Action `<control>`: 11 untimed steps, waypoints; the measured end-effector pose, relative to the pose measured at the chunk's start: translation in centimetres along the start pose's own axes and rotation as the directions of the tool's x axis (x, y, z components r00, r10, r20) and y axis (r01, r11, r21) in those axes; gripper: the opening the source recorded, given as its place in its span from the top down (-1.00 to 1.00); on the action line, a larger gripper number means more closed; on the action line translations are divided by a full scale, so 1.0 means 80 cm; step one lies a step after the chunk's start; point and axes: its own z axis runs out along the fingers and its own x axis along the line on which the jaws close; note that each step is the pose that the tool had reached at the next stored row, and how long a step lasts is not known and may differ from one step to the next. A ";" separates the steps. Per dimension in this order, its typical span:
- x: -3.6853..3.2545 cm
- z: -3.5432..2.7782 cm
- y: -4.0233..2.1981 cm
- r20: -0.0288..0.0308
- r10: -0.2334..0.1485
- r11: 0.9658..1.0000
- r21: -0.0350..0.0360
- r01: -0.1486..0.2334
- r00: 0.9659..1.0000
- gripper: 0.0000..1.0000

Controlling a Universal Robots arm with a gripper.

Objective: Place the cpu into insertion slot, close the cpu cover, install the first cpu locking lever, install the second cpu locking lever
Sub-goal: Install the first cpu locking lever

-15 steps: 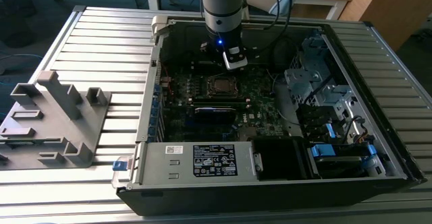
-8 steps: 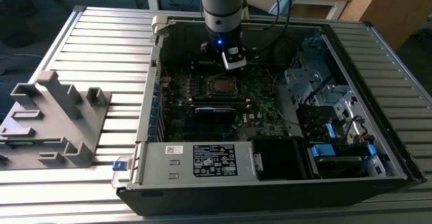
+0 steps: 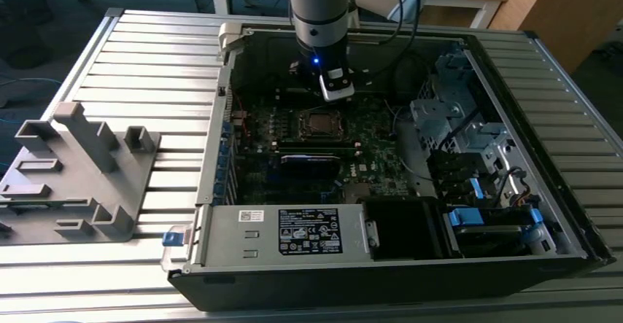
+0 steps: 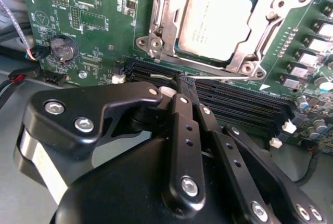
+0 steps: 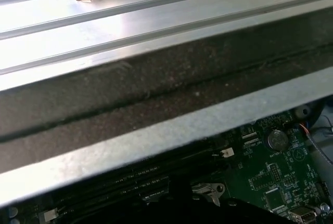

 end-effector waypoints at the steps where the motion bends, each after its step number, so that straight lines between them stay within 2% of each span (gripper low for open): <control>1: -0.0001 0.0001 0.0000 0.001 0.000 1.000 -0.001 0.000 1.000 0.79; 5: 0.0000 0.0002 -0.0001 0.002 0.003 1.000 0.000 -0.003 1.000 0.79; 9: 0.0001 0.0008 -0.0002 0.008 0.027 1.000 0.002 -0.027 1.000 0.79; 11: 0.0001 0.0008 -0.0002 0.008 0.030 1.000 0.003 -0.030 1.000 0.79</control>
